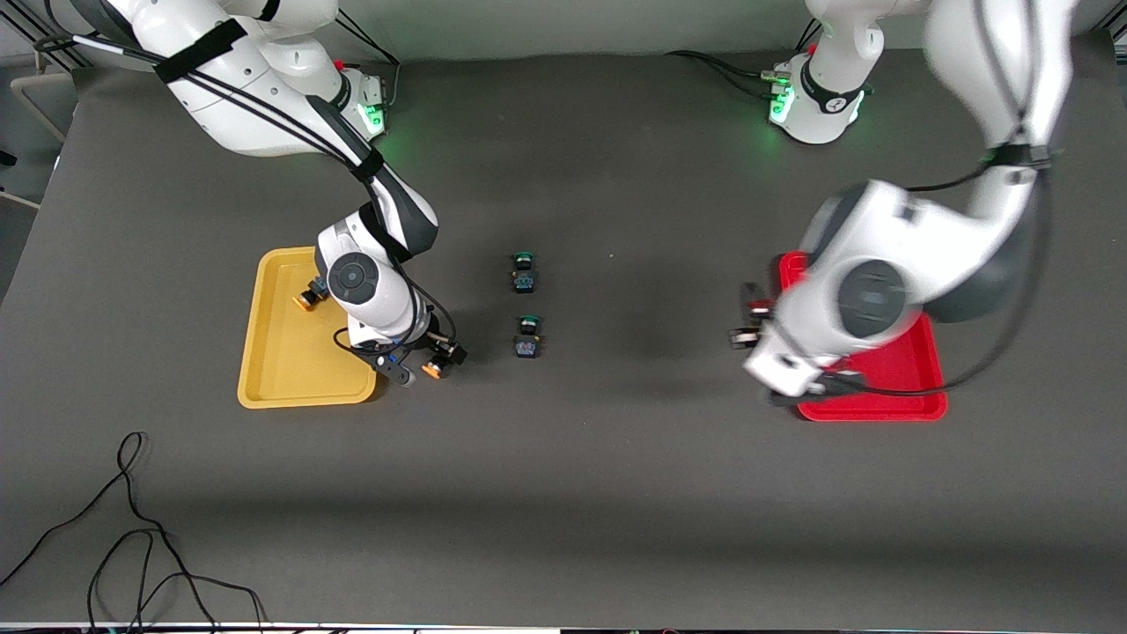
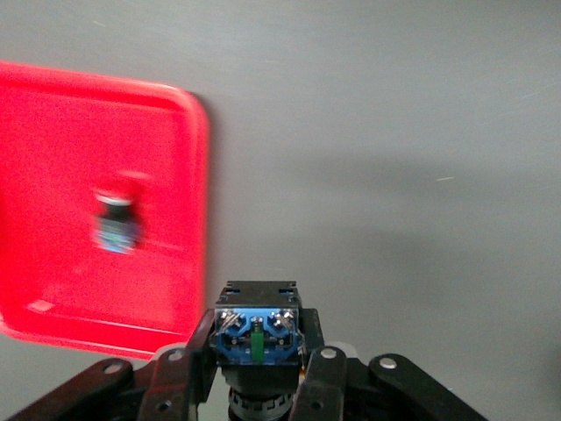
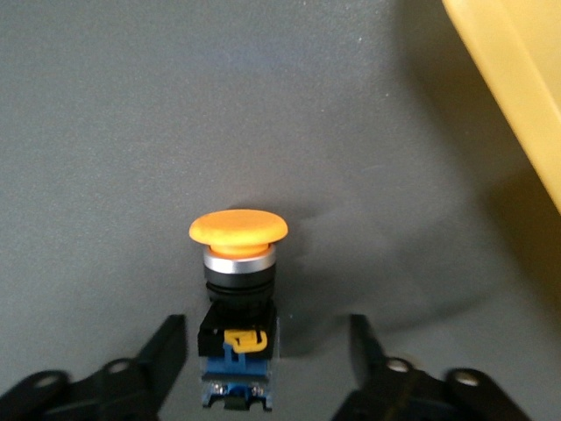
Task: Place red and yellow buttons in trays
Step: 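Grasp the orange button with the right gripper while the left gripper places red, then carry the orange button to the yellow tray while the left gripper returns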
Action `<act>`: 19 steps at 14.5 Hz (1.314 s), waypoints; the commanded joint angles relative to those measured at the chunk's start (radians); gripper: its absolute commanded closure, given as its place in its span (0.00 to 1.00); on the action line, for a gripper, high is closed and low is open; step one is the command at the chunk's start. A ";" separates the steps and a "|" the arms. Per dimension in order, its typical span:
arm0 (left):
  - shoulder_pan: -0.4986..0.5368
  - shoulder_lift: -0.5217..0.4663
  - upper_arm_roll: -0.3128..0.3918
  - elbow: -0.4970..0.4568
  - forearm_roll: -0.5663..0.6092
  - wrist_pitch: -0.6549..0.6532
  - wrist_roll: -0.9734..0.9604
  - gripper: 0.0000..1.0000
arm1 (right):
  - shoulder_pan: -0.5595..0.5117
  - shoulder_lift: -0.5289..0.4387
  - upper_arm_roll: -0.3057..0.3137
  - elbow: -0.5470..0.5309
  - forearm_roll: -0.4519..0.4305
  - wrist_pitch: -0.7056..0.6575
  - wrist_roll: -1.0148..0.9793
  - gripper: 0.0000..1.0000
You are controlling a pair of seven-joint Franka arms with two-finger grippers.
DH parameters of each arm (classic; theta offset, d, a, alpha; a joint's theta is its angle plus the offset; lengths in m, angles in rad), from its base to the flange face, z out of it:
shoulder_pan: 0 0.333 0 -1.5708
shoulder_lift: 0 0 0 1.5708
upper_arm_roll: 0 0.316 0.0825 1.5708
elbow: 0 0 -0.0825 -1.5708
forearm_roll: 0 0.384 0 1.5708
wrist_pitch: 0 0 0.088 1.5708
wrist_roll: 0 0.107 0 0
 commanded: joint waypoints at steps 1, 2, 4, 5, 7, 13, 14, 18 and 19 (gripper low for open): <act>0.181 -0.112 -0.013 -0.170 -0.022 0.034 0.298 0.70 | 0.002 0.005 -0.001 0.005 -0.035 0.019 0.040 0.72; 0.233 -0.114 -0.011 -0.187 -0.015 0.047 0.390 0.70 | 0.000 0.004 -0.001 0.007 -0.035 0.017 0.040 0.81; 0.333 -0.106 -0.009 -0.225 -0.006 0.114 0.527 0.71 | -0.001 -0.028 0.000 0.011 -0.033 0.005 0.037 0.88; 0.367 -0.099 -0.009 -0.267 0.013 0.184 0.566 0.71 | -0.003 -0.059 -0.001 0.013 -0.033 -0.016 0.036 0.89; 0.402 -0.083 -0.005 -0.395 0.062 0.397 0.569 0.71 | -0.006 -0.137 -0.001 0.052 -0.029 -0.148 0.031 0.91; 0.398 -0.008 0.109 -0.574 0.180 0.752 0.554 0.68 | -0.053 -0.381 -0.050 0.209 0.107 -0.605 -0.180 0.91; 0.393 -0.008 0.109 -0.572 0.180 0.751 0.555 0.41 | -0.055 -0.430 -0.102 0.208 0.167 -0.639 -0.272 0.91; 0.390 -0.040 0.099 -0.516 0.178 0.652 0.566 0.00 | -0.052 -0.527 -0.290 0.191 0.246 -0.727 -0.510 0.90; 0.389 -0.062 0.092 -0.473 0.174 0.569 0.568 0.00 | -0.052 -0.536 -0.302 0.168 0.250 -0.725 -0.521 0.90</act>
